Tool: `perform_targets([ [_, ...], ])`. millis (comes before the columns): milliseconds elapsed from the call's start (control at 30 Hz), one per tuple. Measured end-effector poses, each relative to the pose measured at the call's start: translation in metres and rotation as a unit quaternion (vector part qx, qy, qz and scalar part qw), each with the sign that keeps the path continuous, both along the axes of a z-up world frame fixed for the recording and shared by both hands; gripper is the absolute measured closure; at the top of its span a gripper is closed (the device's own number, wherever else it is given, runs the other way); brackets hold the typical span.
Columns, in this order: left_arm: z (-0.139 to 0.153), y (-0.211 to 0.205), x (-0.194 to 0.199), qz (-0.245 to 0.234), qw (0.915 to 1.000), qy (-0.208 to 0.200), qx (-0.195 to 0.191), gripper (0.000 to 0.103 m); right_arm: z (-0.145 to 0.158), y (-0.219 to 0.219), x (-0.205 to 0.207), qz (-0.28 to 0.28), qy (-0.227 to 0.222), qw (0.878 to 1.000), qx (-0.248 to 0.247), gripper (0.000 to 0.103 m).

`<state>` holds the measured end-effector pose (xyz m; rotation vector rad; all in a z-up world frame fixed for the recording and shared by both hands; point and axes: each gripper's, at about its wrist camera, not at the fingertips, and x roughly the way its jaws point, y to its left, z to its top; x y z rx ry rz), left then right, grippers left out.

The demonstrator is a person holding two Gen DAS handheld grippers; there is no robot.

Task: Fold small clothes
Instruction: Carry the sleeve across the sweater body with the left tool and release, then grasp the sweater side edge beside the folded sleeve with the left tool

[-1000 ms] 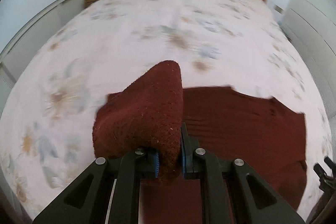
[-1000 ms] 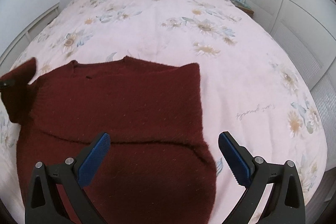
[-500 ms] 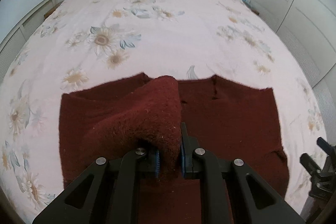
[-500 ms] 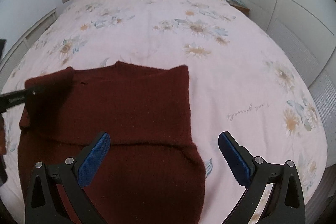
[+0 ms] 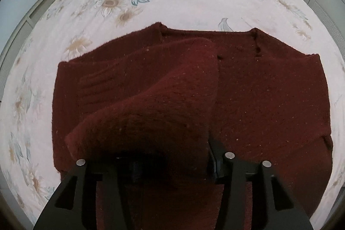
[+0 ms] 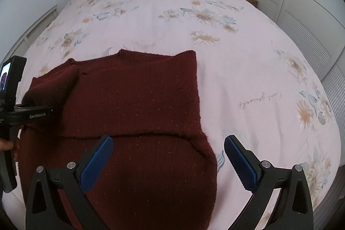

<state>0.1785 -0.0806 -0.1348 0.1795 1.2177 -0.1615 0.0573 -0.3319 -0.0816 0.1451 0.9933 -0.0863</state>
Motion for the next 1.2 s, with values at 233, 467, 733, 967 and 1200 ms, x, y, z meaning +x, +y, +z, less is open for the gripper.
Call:
perform_targets([
  [233, 0.004, 0.003, -0.005, -0.009, 1.0000, 0.001, -0.002, 0.006, -0.003, -0.001, -0.002, -0.003, 0.000, 1.000, 0.007, 0.001],
  [467, 0.011, 0.008, -0.018, -0.036, 0.9993, 0.006, 0.000, 0.001, -0.006, 0.001, -0.007, -0.003, 0.006, 1.000, 0.008, 0.001],
  [733, 0.021, 0.037, -0.047, -0.074, 0.9967, -0.035, 0.006, 0.001, -0.008, 0.004, -0.006, -0.003, 0.008, 1.000, 0.011, 0.001],
  [967, 0.028, 0.105, -0.049, -0.032, 0.9990, -0.031, 0.002, 0.001, -0.012, 0.021, 0.000, 0.015, 0.015, 1.000, 0.007, 0.001],
  [1200, -0.001, 0.159, -0.037, 0.008, 0.9998, -0.001, 0.019, 0.002, -0.018, 0.040, 0.002, 0.028, 0.027, 0.999, -0.001, 0.001],
])
